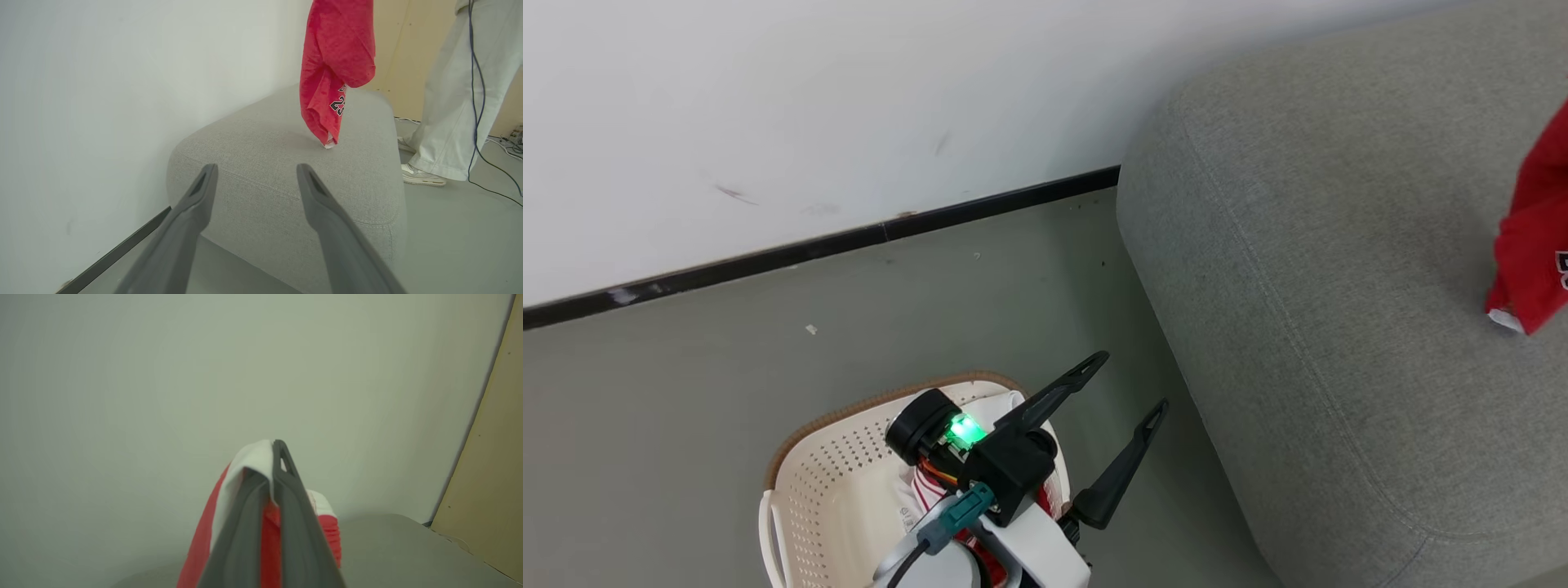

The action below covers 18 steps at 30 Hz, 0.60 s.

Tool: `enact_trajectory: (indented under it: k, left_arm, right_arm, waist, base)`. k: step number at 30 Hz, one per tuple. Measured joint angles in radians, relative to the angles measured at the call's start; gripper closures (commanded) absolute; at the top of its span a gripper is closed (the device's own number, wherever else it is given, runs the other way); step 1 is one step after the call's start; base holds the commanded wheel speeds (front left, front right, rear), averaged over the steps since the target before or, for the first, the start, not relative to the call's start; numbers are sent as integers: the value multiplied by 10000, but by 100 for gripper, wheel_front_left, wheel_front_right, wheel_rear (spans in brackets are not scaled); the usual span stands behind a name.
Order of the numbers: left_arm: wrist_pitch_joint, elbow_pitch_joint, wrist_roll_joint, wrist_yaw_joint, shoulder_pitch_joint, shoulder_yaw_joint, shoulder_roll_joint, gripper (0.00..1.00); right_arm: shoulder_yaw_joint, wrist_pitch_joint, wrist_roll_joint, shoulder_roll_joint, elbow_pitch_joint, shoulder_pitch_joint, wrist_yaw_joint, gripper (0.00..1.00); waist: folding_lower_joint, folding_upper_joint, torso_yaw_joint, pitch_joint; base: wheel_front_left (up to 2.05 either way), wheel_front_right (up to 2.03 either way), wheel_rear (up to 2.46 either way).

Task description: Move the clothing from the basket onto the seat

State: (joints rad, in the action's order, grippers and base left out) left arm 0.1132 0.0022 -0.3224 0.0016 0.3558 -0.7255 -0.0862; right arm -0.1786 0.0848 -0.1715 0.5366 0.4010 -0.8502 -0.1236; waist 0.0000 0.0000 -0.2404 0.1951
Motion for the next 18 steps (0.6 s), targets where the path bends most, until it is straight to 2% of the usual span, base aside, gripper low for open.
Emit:
enact_trajectory:
  k: [9,18]
  left_arm:
    - [-341,-485,136,-56,394,-301,56,0]
    - [-520,-648,324,-148,828,-364,-31,0]
  right_arm:
    - [-322,366,437,-29,1398,181,0,100]
    - [-23,1110,763,-894,2629,1284,-2,100]
  waist:
    - [0,0,292,829]
    - [0,0,510,1644]
  base:
    - [0,0,0]
    - [0,0,0]
